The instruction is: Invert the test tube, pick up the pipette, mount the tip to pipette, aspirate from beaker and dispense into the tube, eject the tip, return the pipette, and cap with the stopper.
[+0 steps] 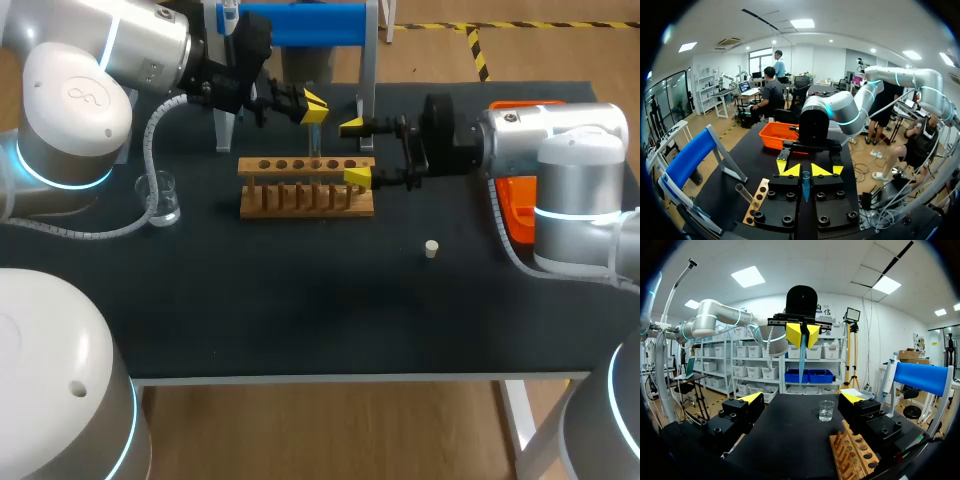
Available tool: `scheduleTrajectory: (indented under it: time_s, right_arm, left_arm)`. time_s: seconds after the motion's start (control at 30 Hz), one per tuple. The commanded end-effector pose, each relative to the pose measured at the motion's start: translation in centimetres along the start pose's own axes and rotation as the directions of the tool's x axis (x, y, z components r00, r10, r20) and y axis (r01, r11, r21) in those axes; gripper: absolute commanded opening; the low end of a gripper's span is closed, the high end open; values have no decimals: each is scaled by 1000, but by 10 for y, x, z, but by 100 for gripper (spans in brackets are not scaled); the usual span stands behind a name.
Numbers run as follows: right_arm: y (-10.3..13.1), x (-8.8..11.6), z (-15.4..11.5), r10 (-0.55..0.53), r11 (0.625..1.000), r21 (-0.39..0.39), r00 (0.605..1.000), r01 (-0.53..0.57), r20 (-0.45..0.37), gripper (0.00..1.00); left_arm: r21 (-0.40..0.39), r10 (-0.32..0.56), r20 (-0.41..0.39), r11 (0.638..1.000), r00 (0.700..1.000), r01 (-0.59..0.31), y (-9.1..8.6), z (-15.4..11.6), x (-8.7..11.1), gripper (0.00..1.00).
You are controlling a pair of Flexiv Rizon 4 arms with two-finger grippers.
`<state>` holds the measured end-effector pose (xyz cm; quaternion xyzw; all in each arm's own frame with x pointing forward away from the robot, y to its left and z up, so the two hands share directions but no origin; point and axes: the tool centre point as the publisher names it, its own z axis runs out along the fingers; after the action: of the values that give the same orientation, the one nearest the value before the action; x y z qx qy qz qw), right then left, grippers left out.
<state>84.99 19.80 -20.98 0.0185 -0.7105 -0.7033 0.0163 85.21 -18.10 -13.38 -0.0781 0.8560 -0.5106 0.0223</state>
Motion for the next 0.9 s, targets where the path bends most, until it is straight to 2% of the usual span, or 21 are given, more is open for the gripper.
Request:
scheduleTrajectory:
  time_s: [0.03, 0.17, 0.9]
  right_arm:
    - [3, 2, 7, -1, 1000, -1, 1000, 1, 6, 100]
    - [5, 3, 10, 4, 1000, -6, 1000, -4, 12, 100]
    - [31, 8, 33, 24, 1000, -16, 999, -25, -33, 100]
  left_arm:
    - [13, 4, 14, 1000, 1000, -4, 2, -4, 5, 0]
    - [47, 7, 27, 999, 1000, -8, 3, -6, 6, 0]
    - [44, 26, 22, 999, 999, -27, 3, -8, 8, 0]
